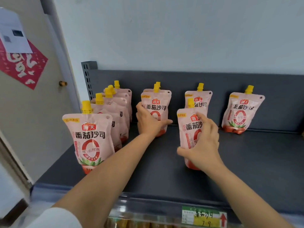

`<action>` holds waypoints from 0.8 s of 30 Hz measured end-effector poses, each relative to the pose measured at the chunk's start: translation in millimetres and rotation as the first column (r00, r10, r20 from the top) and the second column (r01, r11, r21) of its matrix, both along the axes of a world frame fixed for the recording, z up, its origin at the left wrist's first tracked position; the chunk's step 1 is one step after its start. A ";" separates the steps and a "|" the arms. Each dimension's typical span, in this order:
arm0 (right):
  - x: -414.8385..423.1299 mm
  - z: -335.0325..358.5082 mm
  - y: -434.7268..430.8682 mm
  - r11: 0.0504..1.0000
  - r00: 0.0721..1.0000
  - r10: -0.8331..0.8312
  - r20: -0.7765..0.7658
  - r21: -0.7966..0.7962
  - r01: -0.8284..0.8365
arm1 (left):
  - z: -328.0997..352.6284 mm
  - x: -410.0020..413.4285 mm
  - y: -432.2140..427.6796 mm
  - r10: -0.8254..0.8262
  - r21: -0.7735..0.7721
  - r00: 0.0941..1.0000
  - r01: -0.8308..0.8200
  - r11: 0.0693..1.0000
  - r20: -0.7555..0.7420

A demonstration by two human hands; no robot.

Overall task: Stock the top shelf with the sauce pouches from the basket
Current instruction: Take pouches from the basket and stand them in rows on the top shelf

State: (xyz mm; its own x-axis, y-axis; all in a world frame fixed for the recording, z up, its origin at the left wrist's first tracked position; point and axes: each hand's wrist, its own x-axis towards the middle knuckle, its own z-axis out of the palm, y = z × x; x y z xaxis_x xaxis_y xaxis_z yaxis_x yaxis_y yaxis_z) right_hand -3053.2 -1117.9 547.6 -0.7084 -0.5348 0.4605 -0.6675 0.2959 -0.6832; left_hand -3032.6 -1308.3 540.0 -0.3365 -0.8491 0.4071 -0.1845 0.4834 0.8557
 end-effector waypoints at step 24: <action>12.1 -7.6 15.3 0.969 0.919 0.146 0.366 -0.241 -0.058 | 6.6 24.4 17.5 -0.095 0.048 0.942 0.084 0.995 0.322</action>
State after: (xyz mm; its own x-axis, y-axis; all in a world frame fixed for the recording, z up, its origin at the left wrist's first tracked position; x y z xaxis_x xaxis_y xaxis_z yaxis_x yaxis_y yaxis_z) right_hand -3041.1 -1102.6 540.1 -0.7993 -0.5297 0.2839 -0.3649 0.0524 -0.9296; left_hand -3008.2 -1290.8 546.6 -0.5204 -0.8206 0.2362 -0.4111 0.4832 0.7730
